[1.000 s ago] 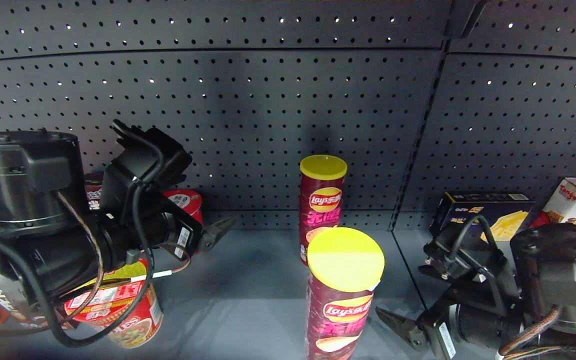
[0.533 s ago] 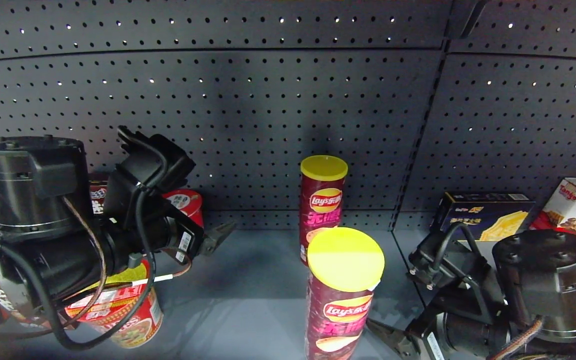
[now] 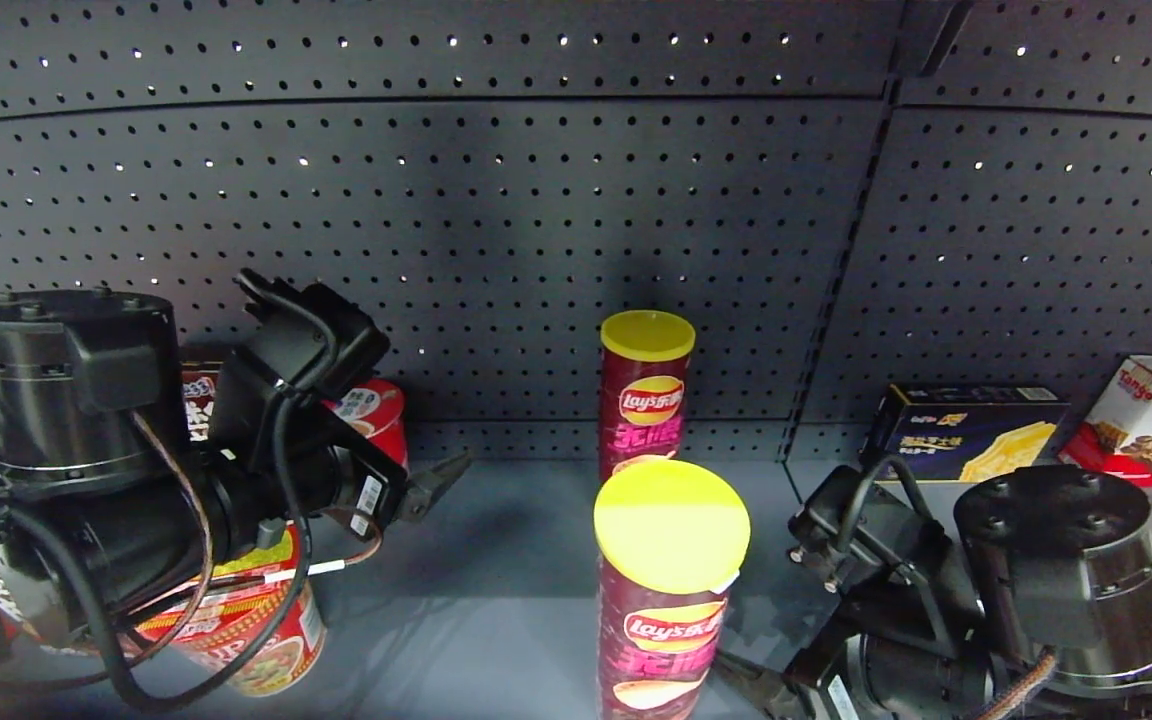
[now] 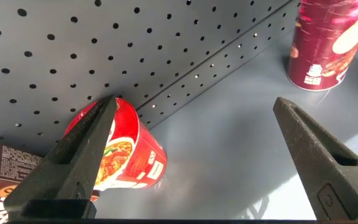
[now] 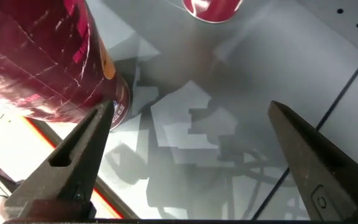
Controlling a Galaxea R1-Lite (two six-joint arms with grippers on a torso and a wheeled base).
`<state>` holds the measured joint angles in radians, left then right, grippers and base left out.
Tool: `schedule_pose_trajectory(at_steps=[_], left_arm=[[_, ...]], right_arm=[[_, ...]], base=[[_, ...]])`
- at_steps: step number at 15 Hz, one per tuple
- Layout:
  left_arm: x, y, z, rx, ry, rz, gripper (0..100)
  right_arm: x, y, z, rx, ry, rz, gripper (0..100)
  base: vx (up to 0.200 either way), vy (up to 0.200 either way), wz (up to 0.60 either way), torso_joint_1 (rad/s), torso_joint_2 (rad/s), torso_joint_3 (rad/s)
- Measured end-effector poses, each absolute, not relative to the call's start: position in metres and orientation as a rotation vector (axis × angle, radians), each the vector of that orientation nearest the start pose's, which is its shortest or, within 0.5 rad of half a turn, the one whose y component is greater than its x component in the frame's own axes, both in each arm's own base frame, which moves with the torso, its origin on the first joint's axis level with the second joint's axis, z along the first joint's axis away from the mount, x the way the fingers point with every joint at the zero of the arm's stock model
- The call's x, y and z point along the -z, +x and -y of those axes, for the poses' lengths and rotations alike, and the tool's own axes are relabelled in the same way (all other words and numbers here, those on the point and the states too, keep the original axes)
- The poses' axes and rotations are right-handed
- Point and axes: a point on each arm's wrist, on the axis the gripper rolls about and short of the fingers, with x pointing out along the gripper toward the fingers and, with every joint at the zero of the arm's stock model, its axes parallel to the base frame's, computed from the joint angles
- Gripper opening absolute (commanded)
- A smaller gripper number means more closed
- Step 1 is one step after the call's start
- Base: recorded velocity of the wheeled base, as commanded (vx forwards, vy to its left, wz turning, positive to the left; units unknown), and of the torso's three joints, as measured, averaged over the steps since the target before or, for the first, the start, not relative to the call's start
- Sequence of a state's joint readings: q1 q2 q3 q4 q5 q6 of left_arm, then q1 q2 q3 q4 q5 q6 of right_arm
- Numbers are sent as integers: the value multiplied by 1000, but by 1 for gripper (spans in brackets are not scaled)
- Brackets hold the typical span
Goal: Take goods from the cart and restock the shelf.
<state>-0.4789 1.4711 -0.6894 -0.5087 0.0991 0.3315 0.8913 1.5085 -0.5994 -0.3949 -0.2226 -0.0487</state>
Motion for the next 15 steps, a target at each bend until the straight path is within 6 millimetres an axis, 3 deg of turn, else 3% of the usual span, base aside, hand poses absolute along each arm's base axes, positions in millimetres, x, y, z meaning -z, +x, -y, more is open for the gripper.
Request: schedule_pose_trajectory(at_steps=[15], left_arm=[[-195,216,110,422,409,-218,100]], right_arm=[[-155,150,-182,-678,-330,-436,100]], base=[[0,0,0,0,0,0]])
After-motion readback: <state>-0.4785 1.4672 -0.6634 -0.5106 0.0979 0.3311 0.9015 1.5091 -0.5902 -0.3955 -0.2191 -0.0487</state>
